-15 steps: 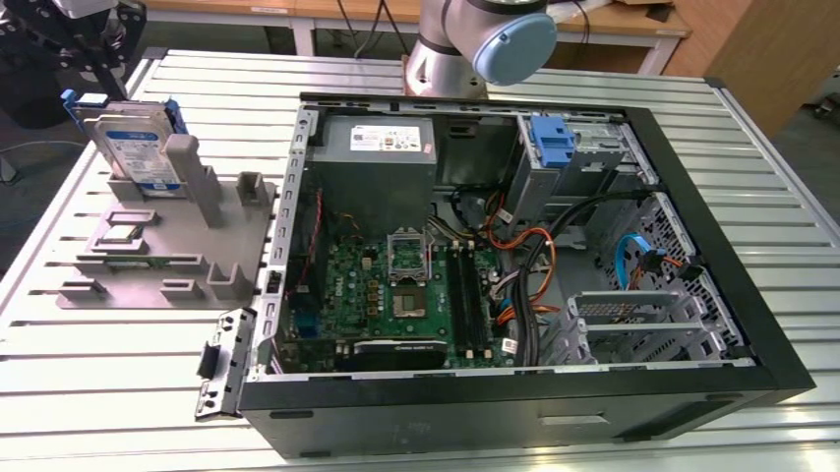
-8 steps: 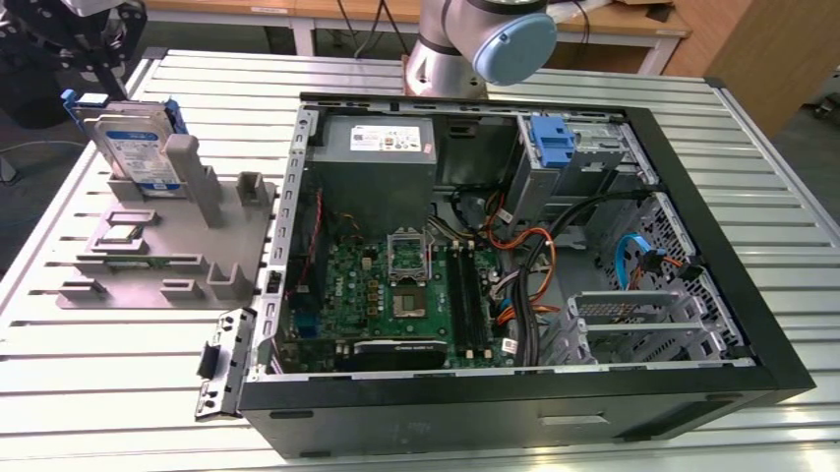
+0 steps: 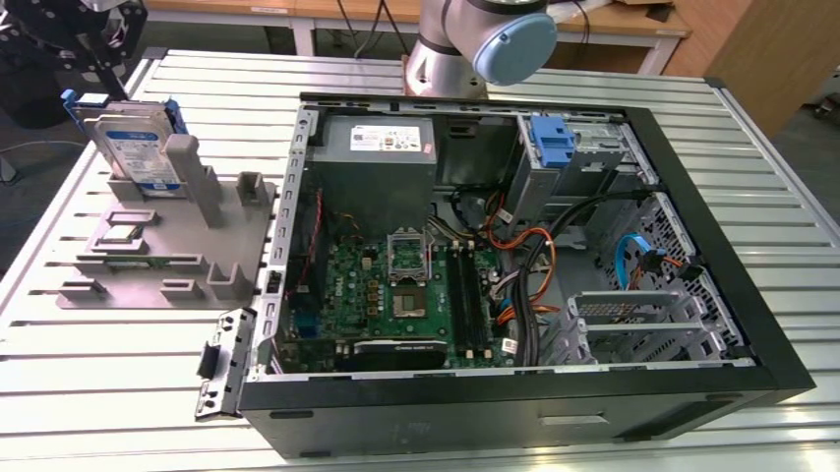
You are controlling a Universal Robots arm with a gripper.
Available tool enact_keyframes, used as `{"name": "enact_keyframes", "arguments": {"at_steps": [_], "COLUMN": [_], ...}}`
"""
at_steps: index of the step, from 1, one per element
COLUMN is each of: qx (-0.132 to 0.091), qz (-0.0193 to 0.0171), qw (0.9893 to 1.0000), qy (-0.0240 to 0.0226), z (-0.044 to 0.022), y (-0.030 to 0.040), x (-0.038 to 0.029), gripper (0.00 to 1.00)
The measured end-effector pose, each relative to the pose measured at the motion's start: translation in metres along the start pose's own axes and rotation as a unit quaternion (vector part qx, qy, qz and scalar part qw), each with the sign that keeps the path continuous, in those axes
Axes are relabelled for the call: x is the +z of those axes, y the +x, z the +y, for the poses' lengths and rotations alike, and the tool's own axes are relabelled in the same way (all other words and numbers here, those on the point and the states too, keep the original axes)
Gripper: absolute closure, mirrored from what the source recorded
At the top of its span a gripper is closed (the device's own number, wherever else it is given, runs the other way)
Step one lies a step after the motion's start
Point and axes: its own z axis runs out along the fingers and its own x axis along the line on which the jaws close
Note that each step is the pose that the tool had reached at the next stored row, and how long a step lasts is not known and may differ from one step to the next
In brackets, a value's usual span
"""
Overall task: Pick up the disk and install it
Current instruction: 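Pick up the disk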
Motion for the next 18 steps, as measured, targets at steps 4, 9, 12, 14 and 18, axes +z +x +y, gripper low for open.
{"name": "enact_keyframes", "arguments": {"at_steps": [4,9,12,14,18], "qx": [-0.037,-0.083,-0.108,-0.126,-0.157], "qz": [0.0002,0.0005,0.0012,0.0018,0.0038], "qw": [0.9993,0.9965,0.9941,0.9920,0.9877], "qy": [-0.0013,-0.0027,-0.0028,-0.0027,-0.0014], "z": [0.0000,0.0000,0.0000,-0.0001,0.0000], "y": [0.0000,0.0000,0.0000,0.0000,0.0000], "x": [0.0001,0.0003,0.0005,0.0005,0.0006], "gripper": [0.90,0.90,0.90,0.90,0.90]}}
